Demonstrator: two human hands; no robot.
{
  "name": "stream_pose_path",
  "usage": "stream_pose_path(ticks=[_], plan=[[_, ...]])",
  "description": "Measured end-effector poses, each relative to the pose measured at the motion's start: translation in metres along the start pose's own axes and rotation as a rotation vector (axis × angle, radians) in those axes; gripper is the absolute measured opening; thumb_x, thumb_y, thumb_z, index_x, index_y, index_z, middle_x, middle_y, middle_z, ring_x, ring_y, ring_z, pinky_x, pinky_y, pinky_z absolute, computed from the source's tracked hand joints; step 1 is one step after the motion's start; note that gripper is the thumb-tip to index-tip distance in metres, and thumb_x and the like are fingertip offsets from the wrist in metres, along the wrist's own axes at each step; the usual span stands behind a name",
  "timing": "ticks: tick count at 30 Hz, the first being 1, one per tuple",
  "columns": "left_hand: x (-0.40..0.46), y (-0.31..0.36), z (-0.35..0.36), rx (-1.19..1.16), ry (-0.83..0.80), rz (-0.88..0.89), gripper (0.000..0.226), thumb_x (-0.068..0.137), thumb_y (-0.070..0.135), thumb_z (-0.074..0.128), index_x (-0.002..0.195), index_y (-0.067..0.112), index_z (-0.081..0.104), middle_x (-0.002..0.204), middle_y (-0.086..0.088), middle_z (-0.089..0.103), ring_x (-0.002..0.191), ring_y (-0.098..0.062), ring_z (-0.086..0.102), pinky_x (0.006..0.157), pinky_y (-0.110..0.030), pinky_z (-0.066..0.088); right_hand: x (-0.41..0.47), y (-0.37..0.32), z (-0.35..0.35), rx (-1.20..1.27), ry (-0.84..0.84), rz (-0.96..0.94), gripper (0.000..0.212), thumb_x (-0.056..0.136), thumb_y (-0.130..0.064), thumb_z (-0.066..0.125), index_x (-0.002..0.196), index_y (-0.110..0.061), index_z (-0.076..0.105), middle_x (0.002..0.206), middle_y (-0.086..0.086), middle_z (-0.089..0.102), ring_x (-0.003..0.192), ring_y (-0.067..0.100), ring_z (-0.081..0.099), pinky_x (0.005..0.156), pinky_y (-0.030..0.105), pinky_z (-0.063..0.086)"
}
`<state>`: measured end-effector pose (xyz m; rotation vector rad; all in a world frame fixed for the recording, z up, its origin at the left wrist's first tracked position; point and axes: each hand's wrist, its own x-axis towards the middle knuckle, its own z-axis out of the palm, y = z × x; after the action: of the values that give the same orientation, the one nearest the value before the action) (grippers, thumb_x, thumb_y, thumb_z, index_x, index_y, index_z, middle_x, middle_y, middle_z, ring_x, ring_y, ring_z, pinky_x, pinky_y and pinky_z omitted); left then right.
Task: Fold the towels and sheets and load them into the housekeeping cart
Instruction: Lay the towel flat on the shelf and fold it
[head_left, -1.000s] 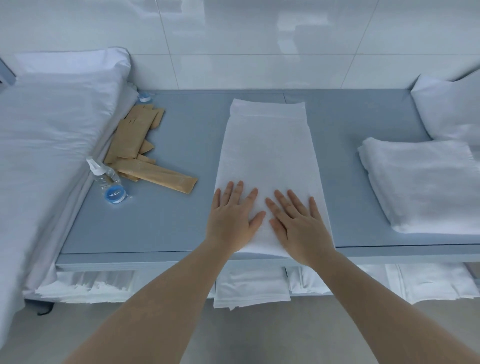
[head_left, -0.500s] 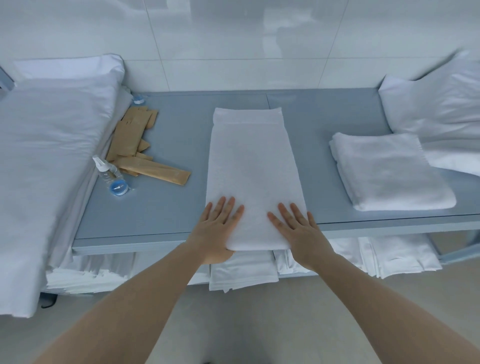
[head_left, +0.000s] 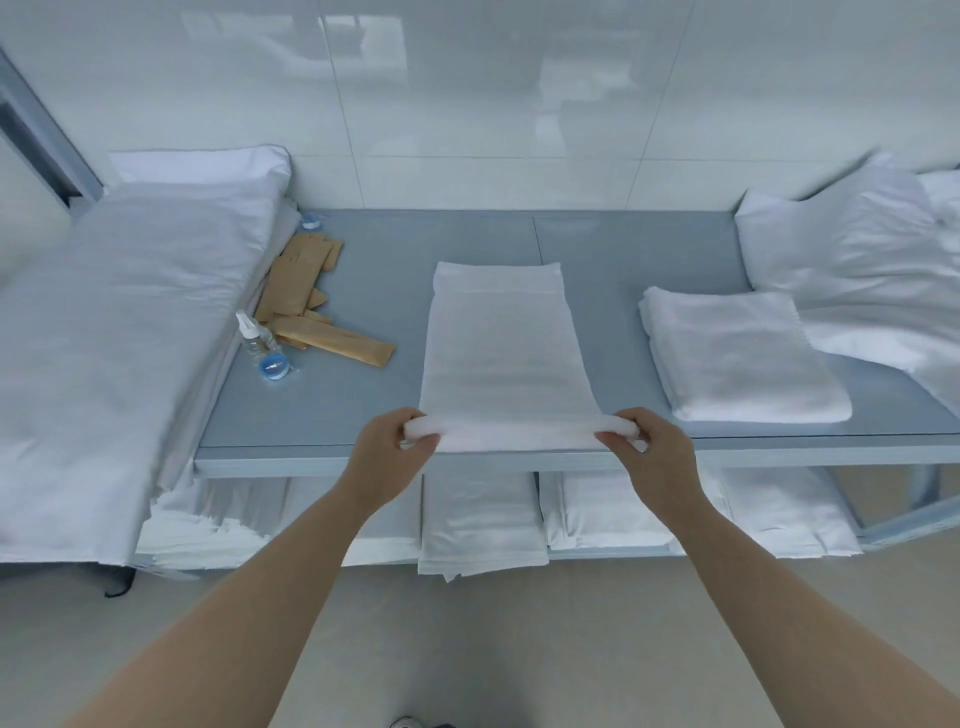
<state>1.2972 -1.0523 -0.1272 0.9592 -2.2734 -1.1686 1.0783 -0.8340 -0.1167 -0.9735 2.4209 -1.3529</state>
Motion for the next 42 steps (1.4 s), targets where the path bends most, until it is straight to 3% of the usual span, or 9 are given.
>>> stream_pose_path(ticks=[9, 13, 18, 23, 25, 28, 32, 37, 42], plan=[[0.000, 0.044, -0.015, -0.238, 0.218, 0.030, 0.007, 0.094, 0.025, 0.059, 0.093, 0.021, 0.064, 0.079, 0.005, 0.067, 0.067, 0.005, 0.056, 0.061, -0.007, 0.041, 0.009, -0.028, -0.002, 0.161, 0.213, -0.171, 0.006, 0.096, -0.031, 0.052, 0.101, -0.028, 0.053, 0.073, -0.002, 0.057, 0.064, 0.010, 0.049, 0.059, 0.019, 0.039], [0.031, 0.056, -0.025, -0.238, 0.265, 0.064, 0.013, 0.091, 0.033, 0.054, 0.088, 0.023, 0.062, 0.075, -0.001, 0.061, 0.063, -0.002, 0.050, 0.057, -0.015, 0.038, 0.042, -0.045, 0.002, 0.139, 0.279, -0.177, 0.017, 0.093, -0.037, 0.048, 0.103, -0.025, 0.054, 0.060, -0.009, 0.050, 0.058, -0.002, 0.048, 0.053, 0.012, 0.036], [0.132, 0.058, -0.034, -0.178, 0.248, 0.034, 0.034, 0.097, 0.034, 0.053, 0.086, 0.001, 0.057, 0.071, -0.009, 0.049, 0.064, -0.016, 0.044, 0.059, -0.031, 0.034, 0.139, -0.052, 0.012, 0.112, 0.250, -0.127, 0.020, 0.095, -0.037, 0.052, 0.099, -0.017, 0.056, 0.058, -0.010, 0.039, 0.053, 0.001, 0.041, 0.051, 0.013, 0.032], [0.201, 0.008, 0.000, -0.194, -0.152, -0.447, 0.026, 0.095, 0.030, 0.059, 0.104, 0.007, 0.062, 0.096, -0.016, 0.064, 0.081, -0.026, 0.063, 0.075, -0.035, 0.052, 0.205, 0.003, 0.057, 0.227, -0.180, 0.546, 0.050, 0.094, -0.044, 0.055, 0.119, 0.000, 0.058, 0.099, 0.011, 0.057, 0.090, 0.025, 0.054, 0.080, 0.033, 0.042], [0.196, -0.016, 0.018, -0.195, -0.256, -0.579, 0.020, 0.093, 0.017, 0.060, 0.109, 0.005, 0.064, 0.102, -0.015, 0.067, 0.084, -0.025, 0.065, 0.076, -0.035, 0.054, 0.191, 0.026, 0.070, 0.287, -0.314, 0.676, 0.038, 0.093, -0.028, 0.062, 0.113, 0.003, 0.061, 0.113, 0.015, 0.064, 0.098, 0.032, 0.062, 0.093, 0.041, 0.048], [0.195, -0.035, 0.024, -0.197, -0.225, -0.538, 0.016, 0.092, 0.008, 0.058, 0.106, 0.006, 0.065, 0.106, -0.018, 0.068, 0.090, -0.027, 0.065, 0.080, -0.038, 0.053, 0.185, 0.038, 0.070, 0.230, -0.302, 0.574, 0.013, 0.092, -0.011, 0.059, 0.101, -0.003, 0.063, 0.110, 0.019, 0.067, 0.094, 0.032, 0.065, 0.090, 0.046, 0.052], [0.207, -0.034, 0.018, -0.413, -0.099, -0.405, 0.008, 0.095, 0.013, 0.058, 0.093, 0.018, 0.063, 0.091, -0.013, 0.065, 0.078, -0.025, 0.061, 0.068, -0.034, 0.048, 0.208, 0.025, 0.075, 0.188, -0.130, 0.392, 0.014, 0.093, -0.017, 0.060, 0.102, -0.007, 0.062, 0.093, 0.016, 0.064, 0.079, 0.026, 0.060, 0.070, 0.035, 0.048], [0.209, -0.044, 0.020, -0.416, -0.171, -0.611, 0.010, 0.096, 0.015, 0.055, 0.096, 0.010, 0.063, 0.097, -0.015, 0.067, 0.075, -0.023, 0.065, 0.069, -0.033, 0.056, 0.202, 0.042, 0.087, 0.110, -0.175, 0.582, 0.025, 0.091, -0.021, 0.062, 0.095, 0.003, 0.068, 0.092, 0.017, 0.067, 0.082, 0.028, 0.063, 0.083, 0.044, 0.052], [0.211, -0.043, 0.020, -0.403, -0.202, -0.553, 0.008, 0.097, 0.021, 0.055, 0.099, 0.015, 0.061, 0.085, -0.010, 0.069, 0.070, -0.025, 0.067, 0.062, -0.037, 0.059, 0.200, 0.050, 0.085, 0.061, -0.065, 0.520, 0.022, 0.092, -0.023, 0.057, 0.084, -0.004, 0.060, 0.080, 0.012, 0.058, 0.071, 0.025, 0.054, 0.066, 0.033, 0.042]])
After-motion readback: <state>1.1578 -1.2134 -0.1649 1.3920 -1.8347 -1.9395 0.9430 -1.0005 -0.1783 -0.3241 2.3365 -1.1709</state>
